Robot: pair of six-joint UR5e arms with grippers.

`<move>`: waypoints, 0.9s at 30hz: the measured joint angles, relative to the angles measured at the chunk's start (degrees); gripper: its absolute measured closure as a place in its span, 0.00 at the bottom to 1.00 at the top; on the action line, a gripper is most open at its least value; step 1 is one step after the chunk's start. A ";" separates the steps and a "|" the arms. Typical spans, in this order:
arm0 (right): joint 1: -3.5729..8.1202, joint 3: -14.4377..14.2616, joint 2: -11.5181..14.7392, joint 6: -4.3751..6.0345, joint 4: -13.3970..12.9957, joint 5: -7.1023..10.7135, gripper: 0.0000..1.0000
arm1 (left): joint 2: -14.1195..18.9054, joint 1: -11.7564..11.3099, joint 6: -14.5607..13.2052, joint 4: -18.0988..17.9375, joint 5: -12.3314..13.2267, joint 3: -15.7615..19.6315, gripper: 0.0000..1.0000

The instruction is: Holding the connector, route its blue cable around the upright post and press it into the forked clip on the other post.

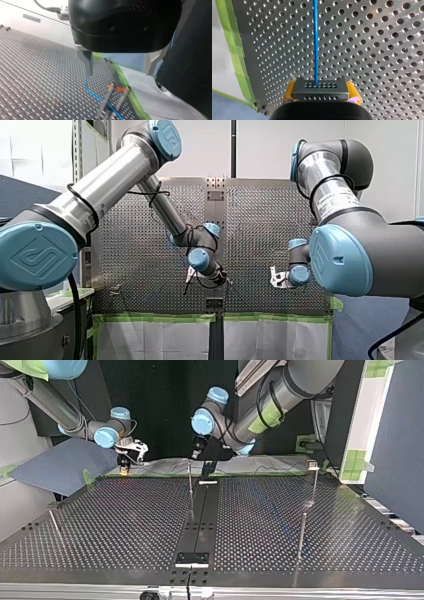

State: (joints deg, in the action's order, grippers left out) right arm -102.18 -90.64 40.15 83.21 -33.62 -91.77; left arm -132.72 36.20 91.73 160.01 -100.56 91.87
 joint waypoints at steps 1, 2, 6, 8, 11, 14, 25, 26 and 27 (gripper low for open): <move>0.00 0.00 0.00 0.01 -0.02 0.00 1.00 | 0.59 0.44 0.21 -0.60 -0.31 0.60 0.00; 0.00 0.00 0.00 0.02 -0.07 0.01 1.00 | 1.02 0.79 0.45 -1.01 -0.58 1.02 0.00; 0.00 -0.01 -0.01 0.12 -0.26 0.25 1.00 | 2.96 2.58 2.03 -2.95 -2.20 2.96 0.00; -0.03 0.00 -0.01 0.28 -0.25 0.51 1.00 | 4.00 3.60 3.01 -4.02 -3.20 4.02 0.00; -0.11 -0.01 0.01 0.48 0.07 0.81 1.00 | 5.43 5.02 4.41 -5.43 -4.61 5.44 0.00; -0.16 -0.01 0.01 0.54 0.41 0.93 1.00 | 6.84 6.43 5.81 -6.83 -6.01 6.84 0.00; -0.53 0.00 0.00 0.98 0.54 1.55 1.00 | 12.56 12.14 10.14 -6.85 -11.72 12.56 0.00; -0.59 0.00 0.00 0.99 0.55 1.59 1.00 | 13.04 12.62 10.16 -6.89 -12.21 13.06 0.00; -0.63 0.00 0.00 1.00 0.55 1.62 1.00 | 13.52 13.11 10.14 -7.00 -12.68 13.53 0.00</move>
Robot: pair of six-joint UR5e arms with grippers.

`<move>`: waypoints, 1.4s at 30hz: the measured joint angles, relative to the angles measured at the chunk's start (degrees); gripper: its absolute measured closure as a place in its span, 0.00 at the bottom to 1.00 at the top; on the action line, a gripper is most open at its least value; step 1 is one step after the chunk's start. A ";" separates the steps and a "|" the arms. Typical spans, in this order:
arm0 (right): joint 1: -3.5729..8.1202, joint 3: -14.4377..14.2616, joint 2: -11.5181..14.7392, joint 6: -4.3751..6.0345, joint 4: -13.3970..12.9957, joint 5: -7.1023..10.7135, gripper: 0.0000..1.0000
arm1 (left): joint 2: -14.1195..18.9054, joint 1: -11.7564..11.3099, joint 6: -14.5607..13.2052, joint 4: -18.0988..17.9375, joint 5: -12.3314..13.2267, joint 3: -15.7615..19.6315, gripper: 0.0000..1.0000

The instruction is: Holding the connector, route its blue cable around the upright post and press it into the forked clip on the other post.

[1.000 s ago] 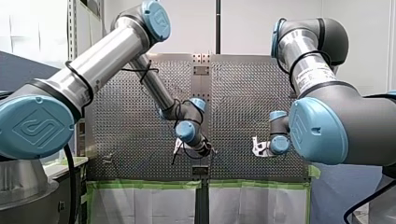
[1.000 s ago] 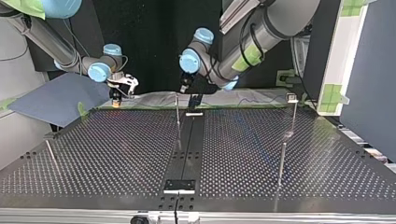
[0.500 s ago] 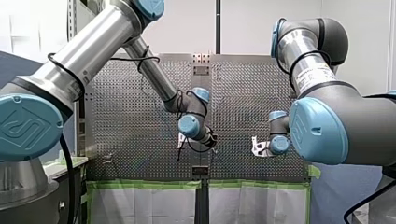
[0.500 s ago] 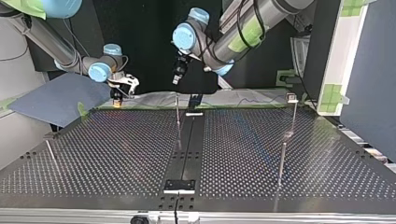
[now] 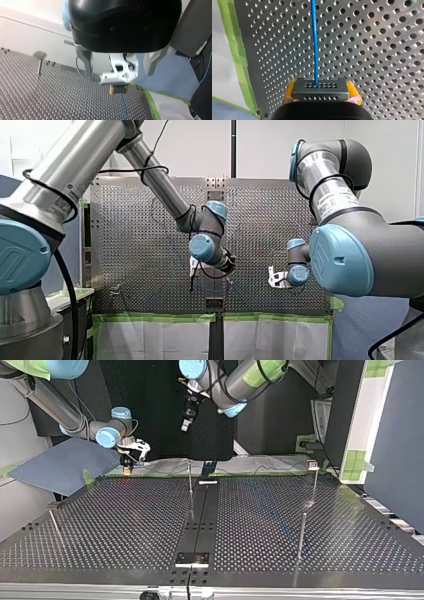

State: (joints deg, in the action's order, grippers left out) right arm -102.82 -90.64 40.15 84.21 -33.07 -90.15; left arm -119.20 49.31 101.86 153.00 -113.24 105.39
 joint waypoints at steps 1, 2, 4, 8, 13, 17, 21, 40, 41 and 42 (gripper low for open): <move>-0.04 0.00 0.00 0.00 0.00 0.01 1.00 | 0.65 0.61 -0.04 -0.28 -0.65 0.64 0.00; -0.08 -0.01 0.00 0.01 0.01 0.03 1.00 | 1.09 0.95 -0.08 -0.47 -1.10 1.10 0.00; -0.16 -0.01 -0.01 0.01 0.01 0.04 1.00 | 2.06 1.43 -0.17 -0.82 -2.06 2.06 0.00; -0.29 -0.02 0.00 0.03 -0.06 0.05 1.00 | 3.78 1.54 -0.18 -1.49 -3.47 3.78 0.00; -0.31 -0.02 0.00 0.03 -0.24 0.05 1.00 | 6.35 1.17 0.48 -3.71 -3.88 6.35 0.00; -0.37 -0.02 -0.01 0.05 -0.38 0.06 1.00 | 8.43 0.66 1.14 -5.77 -3.93 8.44 0.00; -0.44 -0.02 0.00 0.08 -0.42 0.05 1.00 | 10.53 0.13 1.56 -7.88 -3.84 10.54 0.00; -0.92 0.02 -0.01 0.13 -1.15 0.28 1.00 | 19.83 -3.92 5.83 -17.16 0.20 19.83 0.00; -0.92 0.04 -0.01 0.21 -1.20 0.46 1.00 | 20.27 -4.12 5.70 -17.58 0.22 20.27 0.00; -0.92 0.04 -0.01 0.36 -1.23 0.67 1.00 | 20.74 -4.30 5.51 -18.05 0.22 20.74 0.00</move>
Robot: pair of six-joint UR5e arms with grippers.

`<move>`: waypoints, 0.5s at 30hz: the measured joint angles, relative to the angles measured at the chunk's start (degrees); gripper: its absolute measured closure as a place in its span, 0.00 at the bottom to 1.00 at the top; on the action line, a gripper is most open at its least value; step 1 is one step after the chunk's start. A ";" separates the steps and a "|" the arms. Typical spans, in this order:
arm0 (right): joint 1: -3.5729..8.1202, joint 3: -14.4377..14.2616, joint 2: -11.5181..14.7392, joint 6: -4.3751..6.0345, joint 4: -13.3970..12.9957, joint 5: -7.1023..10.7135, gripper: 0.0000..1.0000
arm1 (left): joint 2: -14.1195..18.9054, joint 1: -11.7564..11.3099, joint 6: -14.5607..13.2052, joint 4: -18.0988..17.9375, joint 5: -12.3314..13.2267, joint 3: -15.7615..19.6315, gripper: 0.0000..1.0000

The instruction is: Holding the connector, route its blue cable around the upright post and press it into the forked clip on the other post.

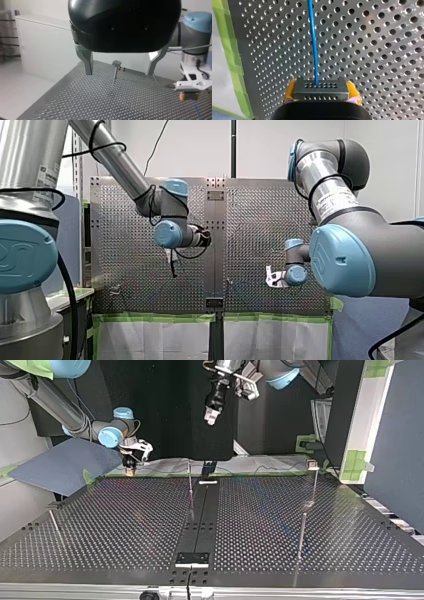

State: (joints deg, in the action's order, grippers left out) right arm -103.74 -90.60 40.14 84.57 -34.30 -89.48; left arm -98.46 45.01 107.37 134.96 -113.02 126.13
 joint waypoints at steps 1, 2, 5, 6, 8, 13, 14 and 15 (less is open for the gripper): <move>0.00 0.01 0.01 0.23 -0.02 0.29 1.00 | 0.62 -0.22 -0.24 -0.65 0.00 0.63 0.00; -0.01 0.03 0.03 0.57 -0.01 0.70 1.00 | 1.09 -0.38 -0.39 -1.09 -0.01 1.08 0.00; -0.02 0.21 0.04 1.19 0.13 1.36 1.00 | 2.51 -0.97 -0.60 -2.53 0.03 2.51 0.00; -0.02 0.31 0.04 1.29 0.21 1.46 1.00 | 2.90 -1.16 -0.59 -2.90 0.08 2.89 0.00; -0.04 0.57 0.06 1.40 0.42 1.59 1.00 | 3.83 -1.63 -0.55 -3.84 0.33 3.84 0.00; -0.02 1.27 0.10 1.40 1.34 1.55 1.00 | 5.69 -2.77 -1.07 -6.16 1.03 6.14 0.00; -0.03 1.46 0.13 1.45 1.71 1.54 1.00 | 5.78 -2.90 -1.20 -6.62 1.08 6.61 0.00; -0.05 1.62 0.15 1.54 2.04 1.56 1.00 | 5.83 -3.01 -1.30 -7.13 1.12 7.13 0.00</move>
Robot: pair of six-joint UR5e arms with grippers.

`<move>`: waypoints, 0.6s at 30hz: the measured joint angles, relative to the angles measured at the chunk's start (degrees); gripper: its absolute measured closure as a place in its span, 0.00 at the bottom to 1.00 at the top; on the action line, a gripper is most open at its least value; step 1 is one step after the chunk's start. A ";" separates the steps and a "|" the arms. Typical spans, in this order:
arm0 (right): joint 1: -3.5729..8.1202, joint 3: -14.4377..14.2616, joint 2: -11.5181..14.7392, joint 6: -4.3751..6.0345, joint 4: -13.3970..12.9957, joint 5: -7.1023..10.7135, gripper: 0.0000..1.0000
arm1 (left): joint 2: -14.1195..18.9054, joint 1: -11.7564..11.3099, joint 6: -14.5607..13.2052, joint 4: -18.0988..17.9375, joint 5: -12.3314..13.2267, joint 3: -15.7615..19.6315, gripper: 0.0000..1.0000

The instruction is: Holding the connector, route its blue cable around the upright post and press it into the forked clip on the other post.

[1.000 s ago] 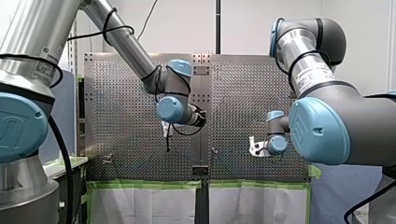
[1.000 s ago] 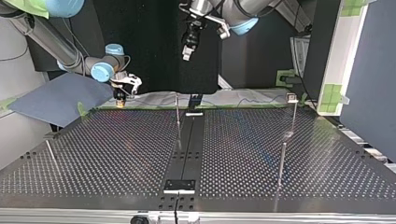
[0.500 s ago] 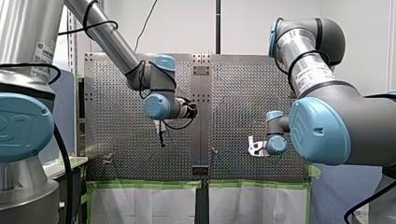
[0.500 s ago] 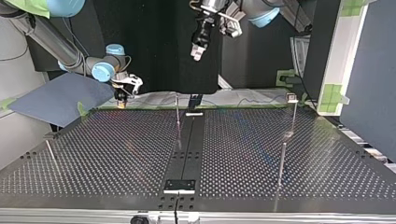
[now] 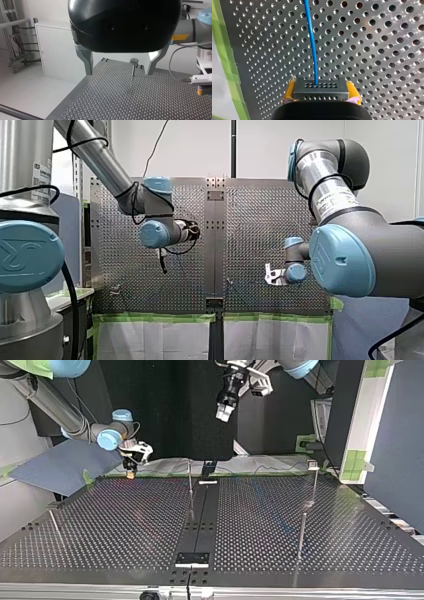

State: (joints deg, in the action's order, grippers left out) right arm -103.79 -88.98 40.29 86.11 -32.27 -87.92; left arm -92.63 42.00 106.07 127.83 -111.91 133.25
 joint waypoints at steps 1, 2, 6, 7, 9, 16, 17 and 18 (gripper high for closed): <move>-0.01 0.15 0.05 0.12 0.37 0.02 1.00 | 0.00 -0.12 -0.10 -0.64 0.03 0.68 0.00; -0.04 0.31 0.17 0.29 0.84 0.05 1.00 | 0.00 -0.22 -0.15 -0.98 0.05 1.19 0.00; -0.17 0.53 1.17 1.33 1.73 0.10 1.00 | -0.02 -0.51 -0.29 -1.63 0.13 3.43 0.00; -0.22 0.55 1.56 1.67 1.84 0.08 1.00 | -0.02 -0.58 -0.31 -1.69 0.14 4.11 0.00; -0.34 0.56 2.57 2.39 2.16 -0.01 1.00 | -0.02 -0.68 -0.35 -1.74 0.15 5.10 0.00; -1.03 0.57 6.16 3.85 3.87 -0.47 1.00 | -0.03 -1.28 -1.07 -1.24 0.16 8.82 0.00; -1.14 0.57 6.73 3.96 4.13 -0.62 1.00 | -0.03 -1.36 -1.14 -1.18 0.16 9.28 0.00; -1.22 0.57 7.16 4.03 4.34 -0.78 1.00 | -0.03 -1.44 -1.20 -1.15 0.16 9.66 0.00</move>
State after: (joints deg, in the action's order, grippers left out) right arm -105.01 -88.41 47.45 90.14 -27.93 -88.70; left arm -92.66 40.56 104.87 126.68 -111.75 142.91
